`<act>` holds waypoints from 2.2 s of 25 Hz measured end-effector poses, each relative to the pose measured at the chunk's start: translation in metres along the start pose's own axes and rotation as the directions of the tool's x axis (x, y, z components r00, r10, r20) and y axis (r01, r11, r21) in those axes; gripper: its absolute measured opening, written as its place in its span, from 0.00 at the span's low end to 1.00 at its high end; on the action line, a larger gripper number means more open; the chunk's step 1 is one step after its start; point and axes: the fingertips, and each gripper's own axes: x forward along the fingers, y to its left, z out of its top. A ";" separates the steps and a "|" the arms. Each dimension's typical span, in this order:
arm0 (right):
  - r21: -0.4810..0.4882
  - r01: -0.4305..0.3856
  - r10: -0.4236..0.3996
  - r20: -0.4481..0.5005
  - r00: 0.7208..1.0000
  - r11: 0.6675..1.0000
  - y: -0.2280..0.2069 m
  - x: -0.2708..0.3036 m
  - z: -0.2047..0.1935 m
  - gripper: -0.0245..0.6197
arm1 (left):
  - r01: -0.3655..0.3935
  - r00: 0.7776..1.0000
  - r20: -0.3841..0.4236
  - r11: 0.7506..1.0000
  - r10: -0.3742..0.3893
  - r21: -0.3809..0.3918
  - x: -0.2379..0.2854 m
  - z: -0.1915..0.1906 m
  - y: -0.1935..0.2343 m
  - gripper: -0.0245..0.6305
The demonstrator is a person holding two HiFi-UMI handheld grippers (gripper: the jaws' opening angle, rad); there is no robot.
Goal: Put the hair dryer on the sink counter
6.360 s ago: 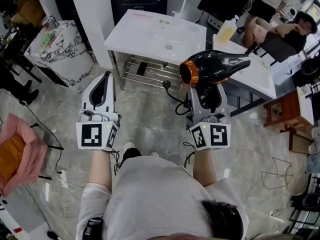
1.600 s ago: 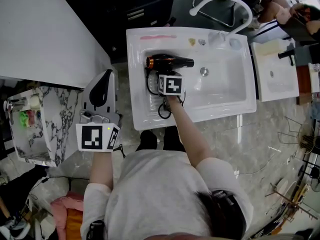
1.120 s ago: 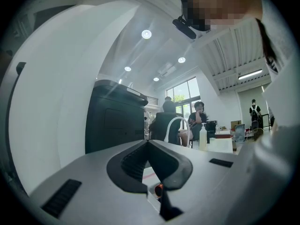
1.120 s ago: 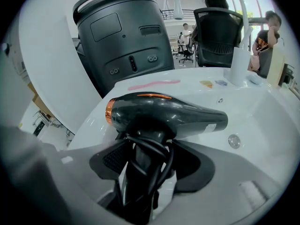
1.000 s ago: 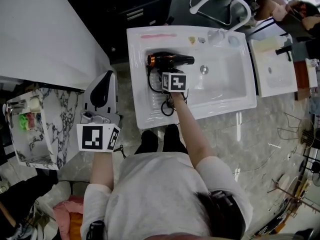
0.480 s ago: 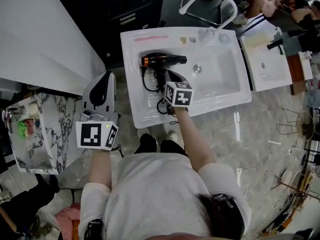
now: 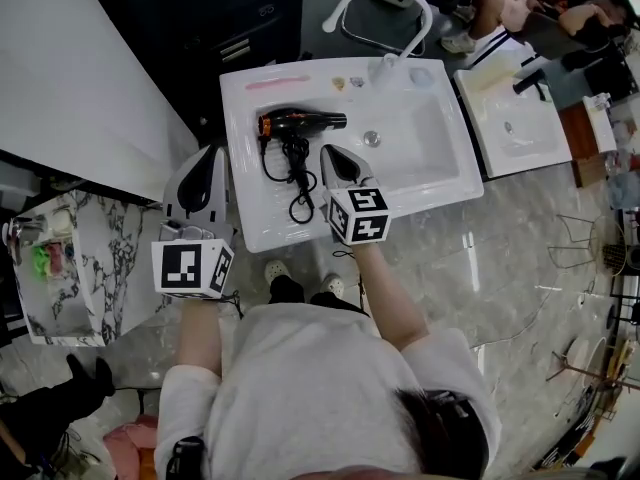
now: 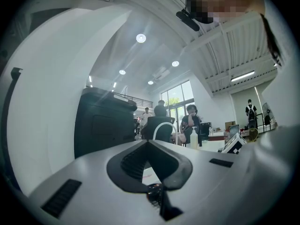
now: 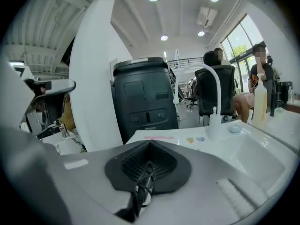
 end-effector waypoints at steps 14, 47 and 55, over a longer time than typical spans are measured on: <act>-0.069 -0.018 0.030 0.172 0.985 0.997 -0.017 -0.103 0.069 0.05 | -0.038 0.998 0.054 0.999 0.037 0.026 -0.021 0.025 -0.058 0.05; -0.177 0.005 0.068 0.403 0.913 0.984 -0.047 -0.251 0.133 0.05 | -0.097 0.986 0.139 0.995 0.092 0.033 -0.060 0.065 -0.154 0.05; -0.178 0.028 0.050 0.417 0.907 0.984 -0.057 -0.272 0.132 0.05 | -0.092 0.986 0.140 0.995 0.087 0.034 -0.064 0.065 -0.173 0.05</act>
